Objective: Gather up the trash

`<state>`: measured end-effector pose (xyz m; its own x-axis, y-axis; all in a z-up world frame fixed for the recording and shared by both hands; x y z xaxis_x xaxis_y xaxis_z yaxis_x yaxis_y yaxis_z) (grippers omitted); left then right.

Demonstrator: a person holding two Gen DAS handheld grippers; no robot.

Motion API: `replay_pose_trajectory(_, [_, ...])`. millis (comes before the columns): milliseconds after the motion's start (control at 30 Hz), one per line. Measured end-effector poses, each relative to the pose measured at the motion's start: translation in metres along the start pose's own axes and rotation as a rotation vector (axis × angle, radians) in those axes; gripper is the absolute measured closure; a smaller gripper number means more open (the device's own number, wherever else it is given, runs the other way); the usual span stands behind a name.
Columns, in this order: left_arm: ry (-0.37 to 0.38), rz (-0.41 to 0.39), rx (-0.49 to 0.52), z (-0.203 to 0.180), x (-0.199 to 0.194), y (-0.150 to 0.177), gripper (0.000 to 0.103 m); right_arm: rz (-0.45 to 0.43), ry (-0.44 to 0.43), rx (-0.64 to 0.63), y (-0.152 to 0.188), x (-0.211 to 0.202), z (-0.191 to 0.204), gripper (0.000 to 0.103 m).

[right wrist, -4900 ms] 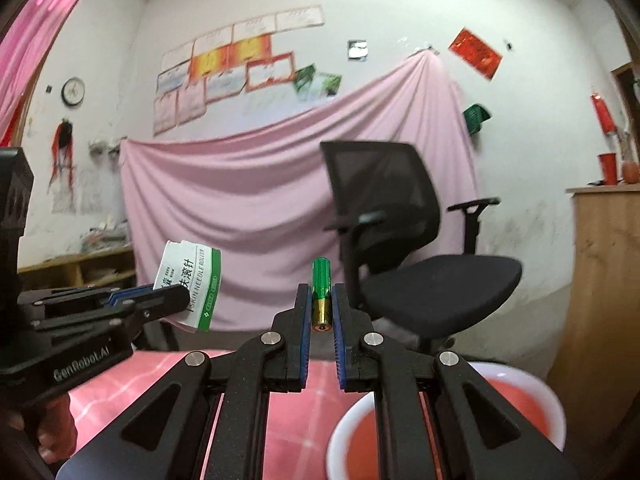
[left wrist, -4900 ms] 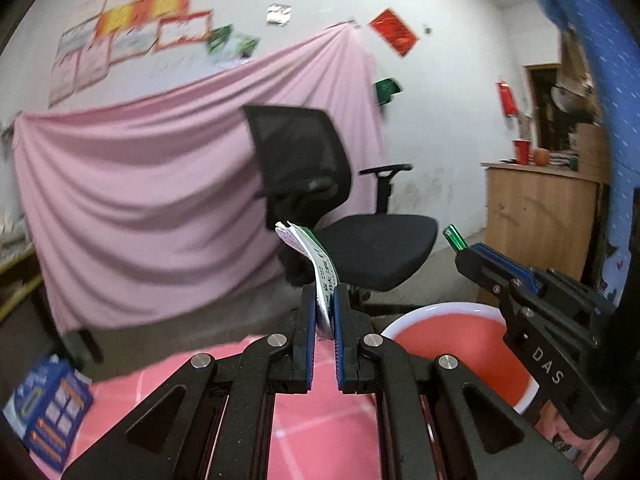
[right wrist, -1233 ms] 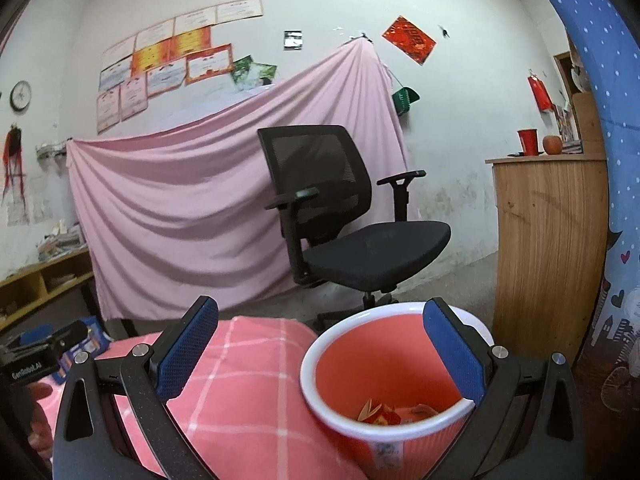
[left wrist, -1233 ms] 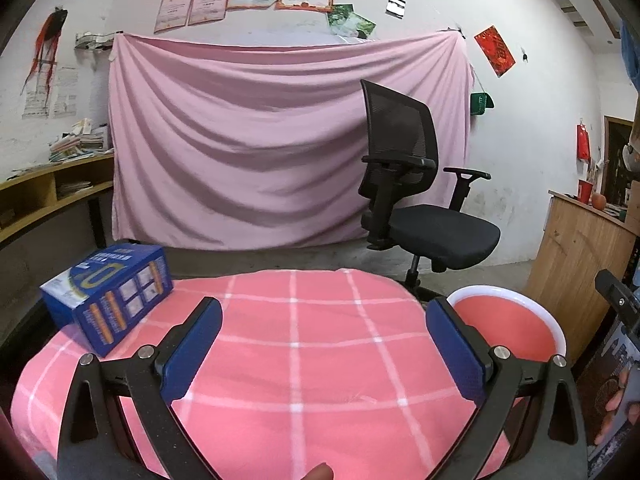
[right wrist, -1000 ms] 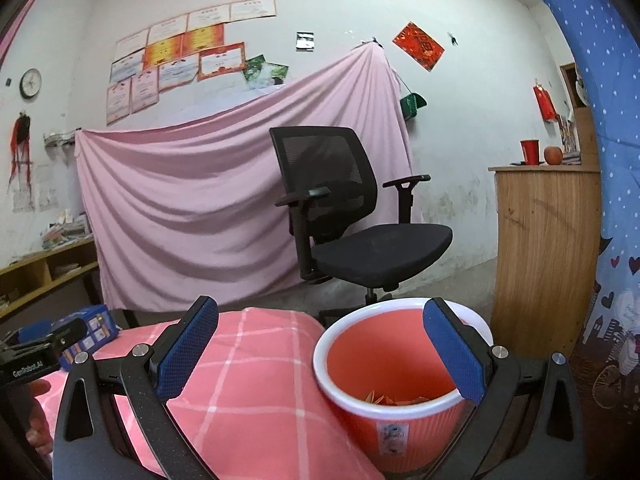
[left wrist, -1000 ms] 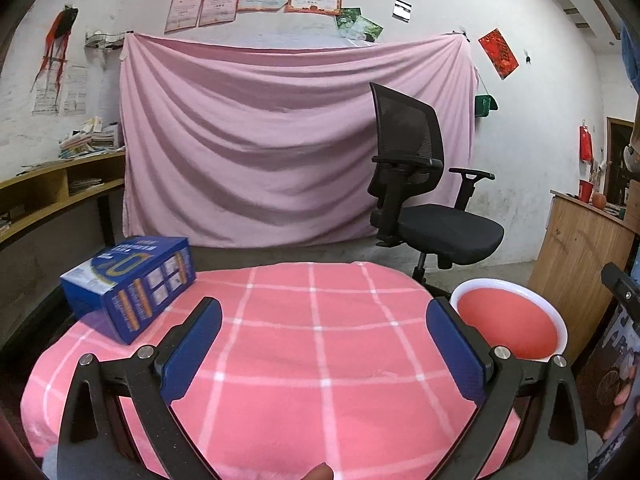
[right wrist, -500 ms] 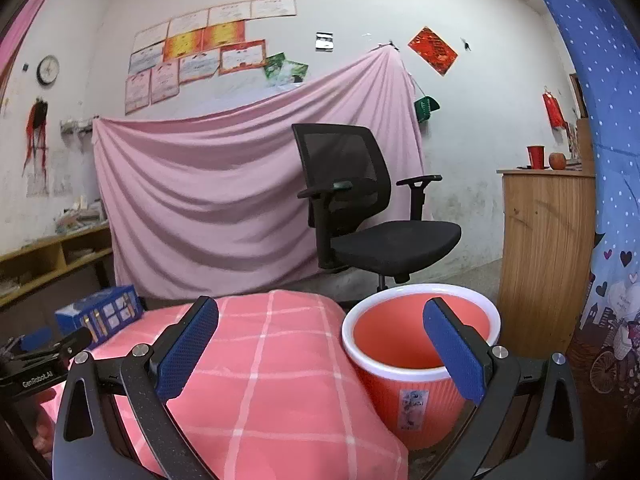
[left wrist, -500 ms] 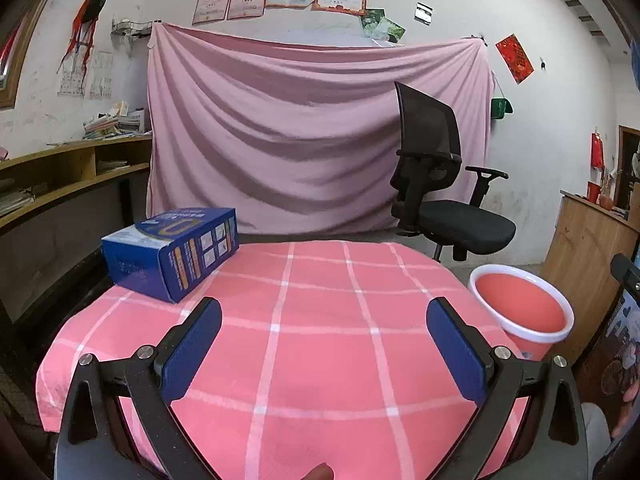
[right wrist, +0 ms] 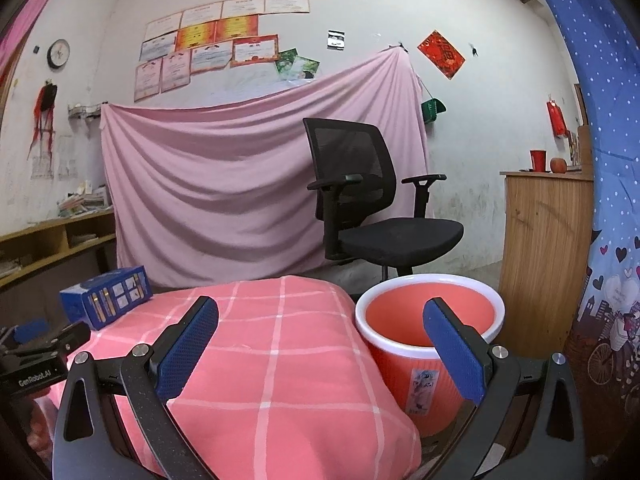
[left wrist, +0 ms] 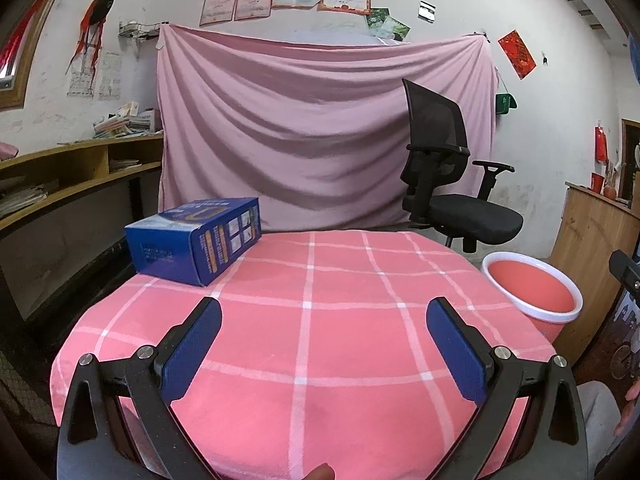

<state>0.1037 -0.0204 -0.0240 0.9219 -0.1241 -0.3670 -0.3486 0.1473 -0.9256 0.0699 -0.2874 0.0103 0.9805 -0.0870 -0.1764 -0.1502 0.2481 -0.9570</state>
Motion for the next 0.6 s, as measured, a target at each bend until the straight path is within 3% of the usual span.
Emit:
replay_pose_trajectory(367, [0.001,-0.009,-0.014,0.003,0.000,0.015,0.003,-0.010,-0.027,-0.117,0.021,-0.001,0.020,0.000])
replay_pose_trajectory(600, [0.020,-0.015,0.020,-0.005,0.001,0.016,0.003,0.056,-0.022,-0.101,0.032,0.013,0.015,0.000])
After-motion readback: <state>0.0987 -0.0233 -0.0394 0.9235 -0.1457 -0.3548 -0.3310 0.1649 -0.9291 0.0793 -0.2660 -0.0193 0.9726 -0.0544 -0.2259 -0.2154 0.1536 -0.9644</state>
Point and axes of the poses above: each gripper's, at about its wrist camera, not at the fingertips, and x roughly the way its jaws point, z to its left, y to its underside, the point moved 9 cm from there along x, roughly the way its jaws point, and after that the axes turned 10 degrees about x, right-handed, at the moved point
